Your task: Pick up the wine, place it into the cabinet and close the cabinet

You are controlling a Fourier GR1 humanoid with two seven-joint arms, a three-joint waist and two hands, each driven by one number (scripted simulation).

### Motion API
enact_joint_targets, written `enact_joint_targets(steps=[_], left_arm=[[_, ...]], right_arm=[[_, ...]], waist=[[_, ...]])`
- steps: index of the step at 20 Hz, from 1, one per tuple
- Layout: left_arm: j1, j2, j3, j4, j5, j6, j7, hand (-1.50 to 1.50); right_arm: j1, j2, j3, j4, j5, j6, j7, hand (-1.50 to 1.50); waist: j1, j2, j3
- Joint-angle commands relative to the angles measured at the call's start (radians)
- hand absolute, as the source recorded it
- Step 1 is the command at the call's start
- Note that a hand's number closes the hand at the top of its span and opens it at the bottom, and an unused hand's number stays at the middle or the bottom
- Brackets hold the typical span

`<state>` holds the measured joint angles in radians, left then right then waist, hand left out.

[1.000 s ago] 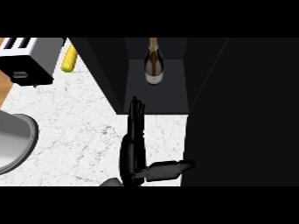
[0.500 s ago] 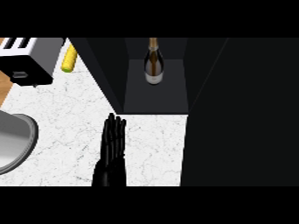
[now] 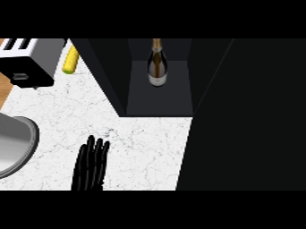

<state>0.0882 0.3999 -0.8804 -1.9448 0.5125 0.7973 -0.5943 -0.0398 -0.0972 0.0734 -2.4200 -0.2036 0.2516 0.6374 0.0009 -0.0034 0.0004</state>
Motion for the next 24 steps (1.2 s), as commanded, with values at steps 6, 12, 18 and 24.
enact_joint_targets(steps=[6,12,18,24], left_arm=[[0.115,0.124,0.135,-0.042,0.087,-0.164,-0.052,-1.5],[0.212,0.264,0.261,-0.204,0.148,-0.221,-0.041,-1.5],[0.279,0.284,0.358,-0.207,0.197,-0.276,-0.069,-1.5],[0.346,0.347,0.516,-0.178,0.289,-0.405,-0.08,-1.5]], right_arm=[[0.149,0.034,0.121,-0.101,-0.145,0.047,0.043,1.5],[0.234,0.05,0.206,-0.157,-0.177,0.04,0.109,1.5],[0.141,0.076,0.44,-0.162,-0.048,0.054,0.143,1.5],[0.159,0.097,0.676,-0.172,0.067,-0.047,0.141,1.5]], waist=[[-0.006,0.001,-0.001],[-0.001,-0.002,-0.001],[0.011,-0.005,-0.002],[0.0,-0.007,-0.003]])
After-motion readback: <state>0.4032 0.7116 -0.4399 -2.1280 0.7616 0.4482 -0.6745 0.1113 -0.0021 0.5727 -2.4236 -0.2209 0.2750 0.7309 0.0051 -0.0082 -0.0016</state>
